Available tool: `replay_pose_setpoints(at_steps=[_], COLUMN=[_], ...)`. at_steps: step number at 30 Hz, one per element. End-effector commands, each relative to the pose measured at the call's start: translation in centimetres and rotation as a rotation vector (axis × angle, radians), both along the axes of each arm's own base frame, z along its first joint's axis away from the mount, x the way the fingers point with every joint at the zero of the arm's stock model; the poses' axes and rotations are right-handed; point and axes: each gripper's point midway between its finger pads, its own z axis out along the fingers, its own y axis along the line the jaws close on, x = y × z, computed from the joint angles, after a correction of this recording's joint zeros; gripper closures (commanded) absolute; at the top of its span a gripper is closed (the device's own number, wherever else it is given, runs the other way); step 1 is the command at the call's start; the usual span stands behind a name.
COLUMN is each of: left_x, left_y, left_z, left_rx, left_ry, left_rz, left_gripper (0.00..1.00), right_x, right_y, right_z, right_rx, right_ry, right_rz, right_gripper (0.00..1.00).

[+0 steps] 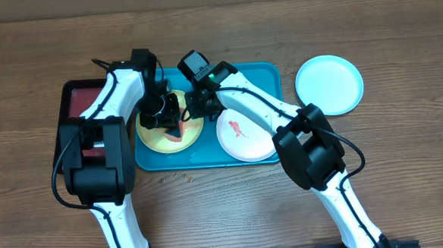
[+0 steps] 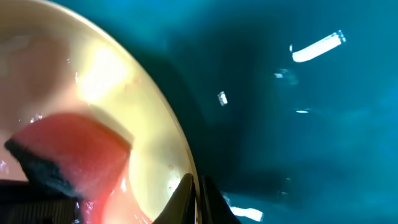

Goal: Clean dirty plates on tray and stack at the side
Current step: 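Return the sponge to the red water tray with the left gripper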

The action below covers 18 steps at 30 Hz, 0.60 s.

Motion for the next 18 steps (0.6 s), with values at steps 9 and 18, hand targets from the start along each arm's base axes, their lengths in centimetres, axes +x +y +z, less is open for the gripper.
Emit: replay_pose_setpoints(at_steps=[9,18], left_x=[-0.3,2.8], left_y=[12.1,10.8], left_z=[1.3,7.0], left_rx=[0.681,0.541], left_ry=[0.057,-0.027], left_rz=[0.145,0.264], left_gripper=[0.96,0.96], right_x=[0.2,0.3], right_y=[-2.0,-1.8], right_z=[-2.2,-1.4], right_rx=[-0.08,-0.073], right_ry=[0.011,0.004], right_rz=[-0.032,-0.031], right_gripper=[0.96,0.96])
